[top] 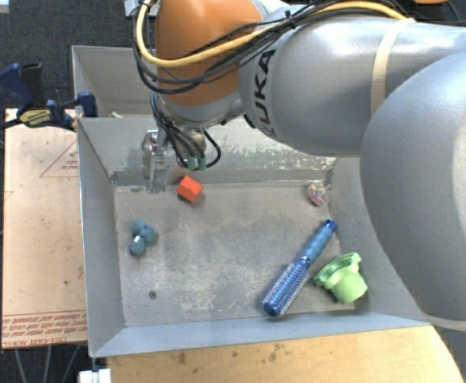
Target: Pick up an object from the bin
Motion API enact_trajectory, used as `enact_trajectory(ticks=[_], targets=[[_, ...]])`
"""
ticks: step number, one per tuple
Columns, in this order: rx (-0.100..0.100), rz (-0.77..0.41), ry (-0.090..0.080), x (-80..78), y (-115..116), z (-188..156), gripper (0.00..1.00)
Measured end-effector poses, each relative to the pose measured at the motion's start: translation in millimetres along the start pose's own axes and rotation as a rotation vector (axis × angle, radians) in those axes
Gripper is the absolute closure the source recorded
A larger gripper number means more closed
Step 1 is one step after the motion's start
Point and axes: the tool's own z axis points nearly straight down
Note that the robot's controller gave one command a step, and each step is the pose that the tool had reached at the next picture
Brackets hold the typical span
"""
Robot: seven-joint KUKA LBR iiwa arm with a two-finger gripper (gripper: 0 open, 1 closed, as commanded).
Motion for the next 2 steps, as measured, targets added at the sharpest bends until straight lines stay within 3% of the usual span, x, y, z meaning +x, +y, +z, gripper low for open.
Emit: enact_trajectory(ticks=[1,2], targets=[[0.011,0.611,0.016,34.1,-23.0,111.8,1.00],[0.008,0.608,0.011,32.6,-22.0,108.9,0.00]])
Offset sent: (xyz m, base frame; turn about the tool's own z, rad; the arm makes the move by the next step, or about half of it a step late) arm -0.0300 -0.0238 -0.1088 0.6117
